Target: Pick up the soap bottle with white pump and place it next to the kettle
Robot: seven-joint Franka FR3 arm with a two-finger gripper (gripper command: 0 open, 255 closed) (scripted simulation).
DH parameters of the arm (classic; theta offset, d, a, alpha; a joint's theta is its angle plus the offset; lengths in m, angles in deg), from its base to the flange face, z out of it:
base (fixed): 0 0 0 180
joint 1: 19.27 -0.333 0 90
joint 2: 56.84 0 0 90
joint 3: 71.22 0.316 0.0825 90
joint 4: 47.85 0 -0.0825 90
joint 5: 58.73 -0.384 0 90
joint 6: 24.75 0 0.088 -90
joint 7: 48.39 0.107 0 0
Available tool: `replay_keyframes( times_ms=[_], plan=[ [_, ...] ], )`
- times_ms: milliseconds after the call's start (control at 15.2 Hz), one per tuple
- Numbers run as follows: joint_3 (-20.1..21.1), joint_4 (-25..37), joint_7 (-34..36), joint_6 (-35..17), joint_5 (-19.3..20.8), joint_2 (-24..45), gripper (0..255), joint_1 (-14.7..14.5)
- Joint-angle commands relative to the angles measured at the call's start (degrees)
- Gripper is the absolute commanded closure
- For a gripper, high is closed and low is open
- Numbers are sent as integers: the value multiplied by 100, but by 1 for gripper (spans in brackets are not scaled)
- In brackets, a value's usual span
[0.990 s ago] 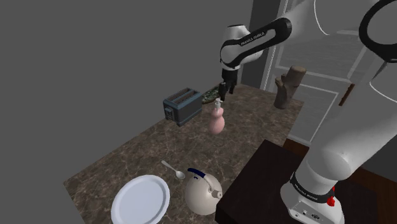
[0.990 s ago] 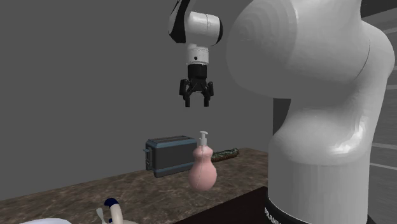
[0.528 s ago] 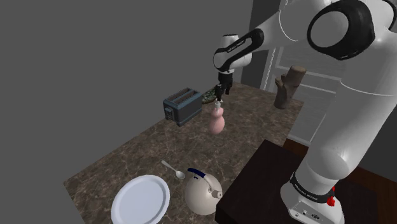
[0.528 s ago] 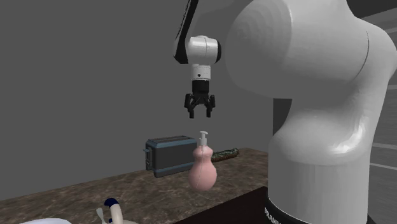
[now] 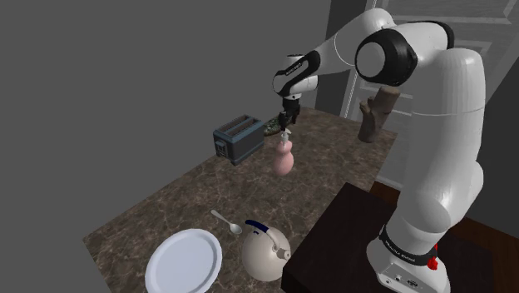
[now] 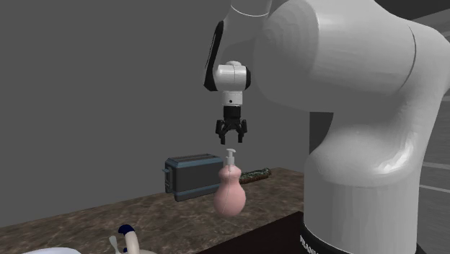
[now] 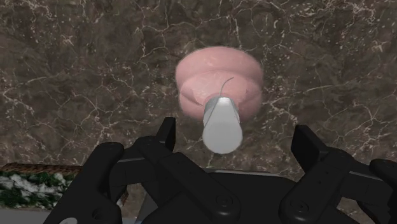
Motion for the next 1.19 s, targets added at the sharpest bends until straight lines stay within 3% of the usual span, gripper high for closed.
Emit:
replay_keyframes(
  times_ms=[0, 462, 924, 990, 1122],
  plan=[
    [19, 188, -36, -68, -65, 259, 0, 44],
    [66, 102, -89, -454, -147, 563, 0, 75],
    [66, 103, -89, -452, -147, 564, 0, 76],
    [66, 103, -89, -452, -147, 564, 255, 76],
    [66, 103, -89, -452, -147, 564, 255, 76]
  ],
)
